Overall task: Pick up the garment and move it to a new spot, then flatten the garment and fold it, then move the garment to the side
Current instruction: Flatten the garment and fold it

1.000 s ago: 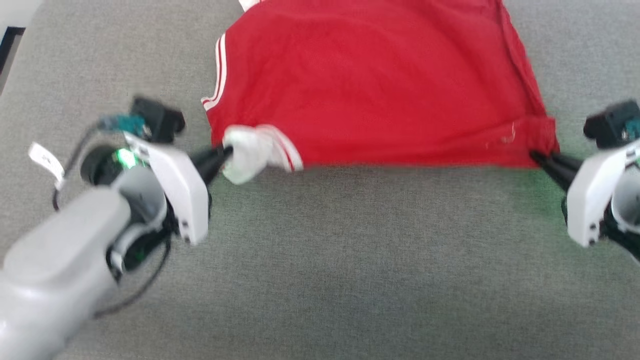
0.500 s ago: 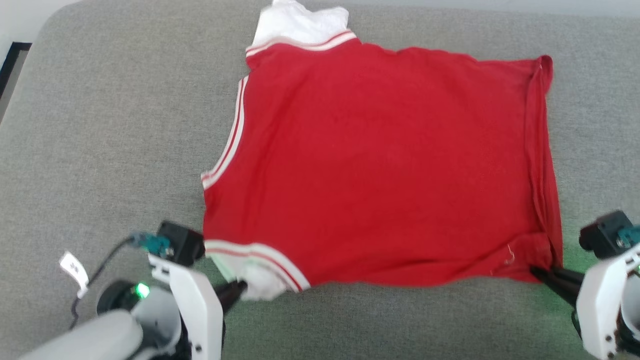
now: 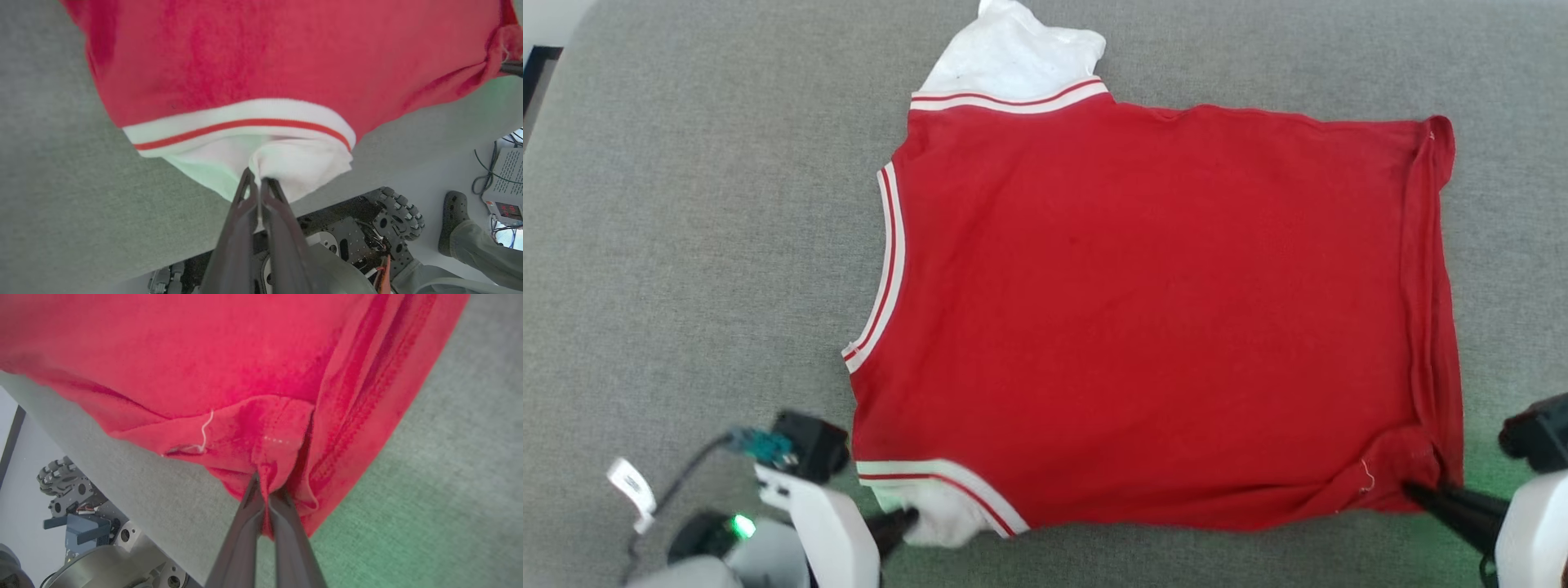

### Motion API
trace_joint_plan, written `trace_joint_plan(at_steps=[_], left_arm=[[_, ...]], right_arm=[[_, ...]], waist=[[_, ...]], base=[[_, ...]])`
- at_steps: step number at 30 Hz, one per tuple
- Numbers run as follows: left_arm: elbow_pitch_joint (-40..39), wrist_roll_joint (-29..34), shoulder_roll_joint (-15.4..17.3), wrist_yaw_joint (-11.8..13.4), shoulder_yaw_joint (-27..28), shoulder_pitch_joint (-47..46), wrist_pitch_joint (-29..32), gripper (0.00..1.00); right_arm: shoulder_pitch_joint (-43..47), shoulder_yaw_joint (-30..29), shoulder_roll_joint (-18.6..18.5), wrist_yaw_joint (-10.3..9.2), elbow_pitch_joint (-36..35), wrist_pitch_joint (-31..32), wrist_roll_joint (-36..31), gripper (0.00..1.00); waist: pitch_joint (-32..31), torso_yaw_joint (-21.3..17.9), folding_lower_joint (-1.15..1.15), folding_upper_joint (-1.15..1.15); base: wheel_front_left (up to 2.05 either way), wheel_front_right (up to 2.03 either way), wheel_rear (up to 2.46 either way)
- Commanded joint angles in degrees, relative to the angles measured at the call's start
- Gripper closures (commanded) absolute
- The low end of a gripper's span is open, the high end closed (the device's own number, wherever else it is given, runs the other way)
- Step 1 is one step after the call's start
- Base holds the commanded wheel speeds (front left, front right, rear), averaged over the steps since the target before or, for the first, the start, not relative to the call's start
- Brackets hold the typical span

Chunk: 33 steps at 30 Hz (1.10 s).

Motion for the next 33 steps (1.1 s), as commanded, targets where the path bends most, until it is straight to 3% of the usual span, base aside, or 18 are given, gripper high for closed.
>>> trace_joint_plan(at_steps=[1,6,12,18,26,33], left_arm=[[-1.5,2.0,1.9,1.0,1.0,-2.8,0.5,1.00],[-3.5,5.9,4.4,1.5,2.9,-8.3,1.8,1.00],[-0.8,11.5,4.1,-2.7,4.9,-18.8,4.6,1.00],[9.7,14.0,-1.1,-9.2,4.7,-27.9,8.4,1.00],[30.7,13.1,-11.0,-18.9,3.5,-34.6,9.2,1.00],[46.4,11.4,-17.8,-24.1,2.5,-35.6,9.3,1.00]], right_arm=[[0.2,-2.1,0.8,-0.03,-1.5,0.3,-0.5,1.00],[-1.9,-5.6,1.7,-0.03,-3.9,1.4,-1.5,1.00],[-8.6,-9.0,4.2,-0.03,-4.9,3.8,-3.9,1.00],[-19.9,-7.1,5.9,-0.03,-0.6,4.6,-7.0,1.00],[-33.3,1.4,7.7,-0.03,11.0,1.6,-9.5,1.00],[-40.0,9.7,9.2,-0.03,21.1,0.3,-8.6,1.00]], waist=[[0.6,0.0,0.00,0.00],[1.3,-0.2,0.00,0.00],[2.9,-0.7,0.00,0.00],[5.1,-1.0,0.00,0.00],[7.8,-1.5,0.00,0.00],[8.4,-2.1,0.00,0.00]], base=[[0.00,0.00,0.00],[0.00,0.00,0.00],[0.00,0.00,0.00],[0.00,0.00,0.00],[0.00,0.00,0.00],[0.00,0.00,0.00]])
